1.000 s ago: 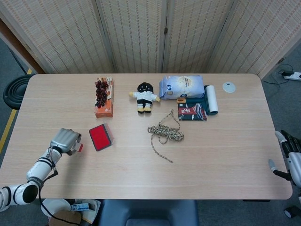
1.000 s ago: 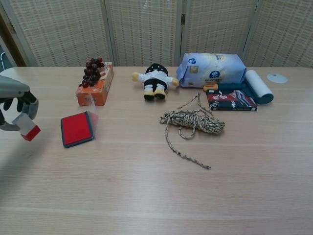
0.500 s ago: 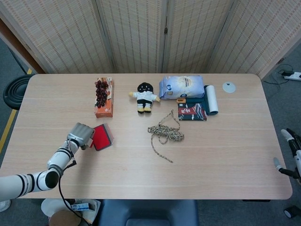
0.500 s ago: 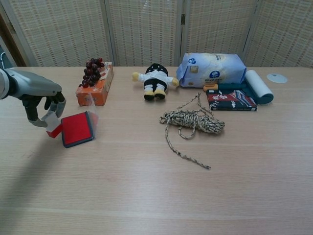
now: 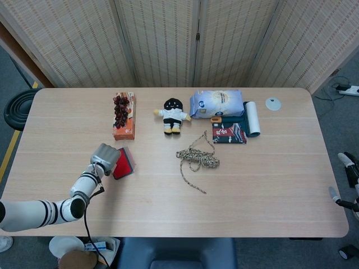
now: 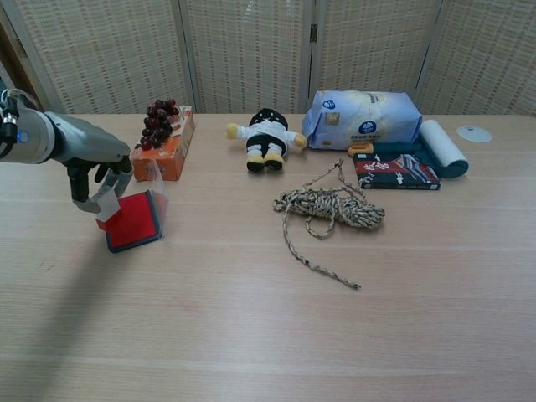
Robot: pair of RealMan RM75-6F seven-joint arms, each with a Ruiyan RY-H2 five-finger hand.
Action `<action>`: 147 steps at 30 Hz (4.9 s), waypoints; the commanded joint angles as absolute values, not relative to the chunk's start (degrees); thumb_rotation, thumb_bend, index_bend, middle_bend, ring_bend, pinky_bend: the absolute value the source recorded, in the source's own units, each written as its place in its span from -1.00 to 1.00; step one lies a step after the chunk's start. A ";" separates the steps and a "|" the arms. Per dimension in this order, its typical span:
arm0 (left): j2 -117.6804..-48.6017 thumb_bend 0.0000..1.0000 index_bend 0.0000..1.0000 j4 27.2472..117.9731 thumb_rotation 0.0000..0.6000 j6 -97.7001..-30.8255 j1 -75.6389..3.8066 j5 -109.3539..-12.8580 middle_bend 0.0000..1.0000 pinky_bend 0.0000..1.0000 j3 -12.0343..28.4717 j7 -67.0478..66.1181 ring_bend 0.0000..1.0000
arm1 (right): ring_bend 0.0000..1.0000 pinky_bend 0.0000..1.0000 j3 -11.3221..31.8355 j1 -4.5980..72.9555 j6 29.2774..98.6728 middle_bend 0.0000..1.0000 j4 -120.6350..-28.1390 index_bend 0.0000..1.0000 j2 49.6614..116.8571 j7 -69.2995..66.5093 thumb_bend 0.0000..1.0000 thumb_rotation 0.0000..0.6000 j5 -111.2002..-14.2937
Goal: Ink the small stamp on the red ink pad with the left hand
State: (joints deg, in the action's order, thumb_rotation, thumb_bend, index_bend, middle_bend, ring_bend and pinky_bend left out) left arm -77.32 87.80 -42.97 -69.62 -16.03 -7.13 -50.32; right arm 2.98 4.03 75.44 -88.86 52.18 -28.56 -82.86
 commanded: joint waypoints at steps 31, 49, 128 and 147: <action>-84.33 -0.41 0.29 82.73 1.00 -45.61 -73.56 -9.19 -0.10 -0.19 -9.99 -52.58 -0.31 | -1.00 -1.00 1.94 3.77 76.71 -1.00 -86.51 -0.96 51.31 -34.70 -0.24 1.00 -85.12; -75.38 -0.41 0.29 97.89 1.00 -56.91 -70.17 -12.23 -0.10 -0.16 -11.30 -52.36 -0.32 | -1.00 -1.00 1.85 4.34 75.96 -1.00 -87.76 -0.96 51.91 -30.80 -0.24 1.00 -84.54; -75.53 -0.41 -1.00 93.97 1.00 -58.26 -50.81 -26.41 -1.00 -0.16 -6.78 -47.32 -0.77 | -1.00 -1.00 1.24 4.33 77.23 -1.00 -90.74 -0.96 52.10 -25.25 -0.24 1.00 -85.15; -66.84 -0.41 -1.00 101.82 1.00 -92.94 -24.96 -64.96 -1.00 -0.76 -13.62 -17.77 -1.00 | -1.00 -1.00 1.78 3.99 77.84 -1.00 -92.59 -0.96 53.44 -17.94 -0.24 1.00 -83.00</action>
